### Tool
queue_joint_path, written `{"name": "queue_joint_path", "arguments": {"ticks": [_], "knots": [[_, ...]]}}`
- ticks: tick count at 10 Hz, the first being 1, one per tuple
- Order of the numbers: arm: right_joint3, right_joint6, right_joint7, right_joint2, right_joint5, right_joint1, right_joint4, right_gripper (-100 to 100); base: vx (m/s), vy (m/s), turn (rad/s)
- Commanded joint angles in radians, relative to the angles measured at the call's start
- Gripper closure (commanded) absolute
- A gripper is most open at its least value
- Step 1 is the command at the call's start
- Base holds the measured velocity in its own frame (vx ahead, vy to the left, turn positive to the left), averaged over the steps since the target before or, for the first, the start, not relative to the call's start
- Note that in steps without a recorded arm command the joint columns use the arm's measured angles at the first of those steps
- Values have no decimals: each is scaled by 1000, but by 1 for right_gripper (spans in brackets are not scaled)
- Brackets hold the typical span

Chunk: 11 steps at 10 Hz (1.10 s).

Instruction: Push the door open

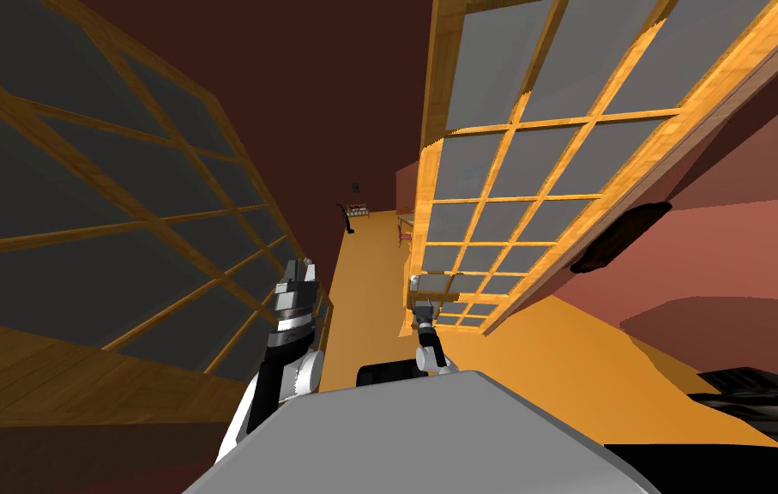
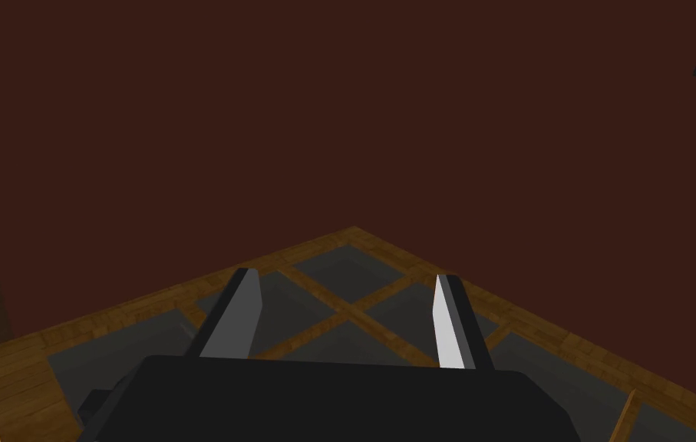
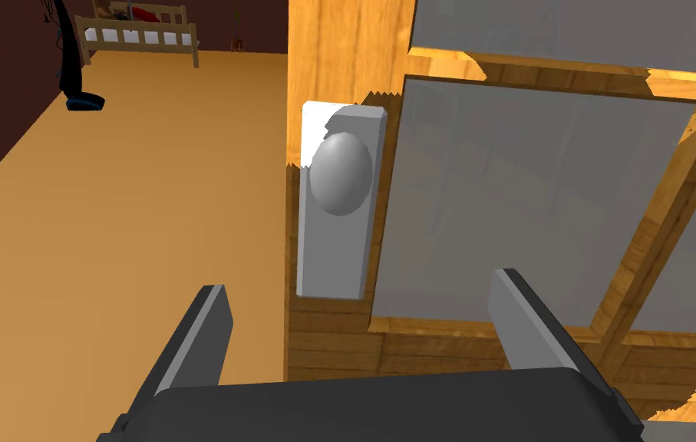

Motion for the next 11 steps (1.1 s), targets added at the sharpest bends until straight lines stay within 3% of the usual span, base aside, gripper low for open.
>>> {"name": "queue_joint_path", "arguments": {"ticks": [1,4,5,6,11], "knots": [[7,0,-46,6,-17,-1,-1,-100,-44,-19,42],[15,1,-99,15,-38,-1,-4,-100,-38,-13,27],[13,1,-87,12,-34,0,-5,-100,-12,-5,6],[11,1,-93,-9,-36,-2,-3,-100,94,-25,20],[4,-2,-99,-26,-41,-7,4,-100,187,-25,24]]}}
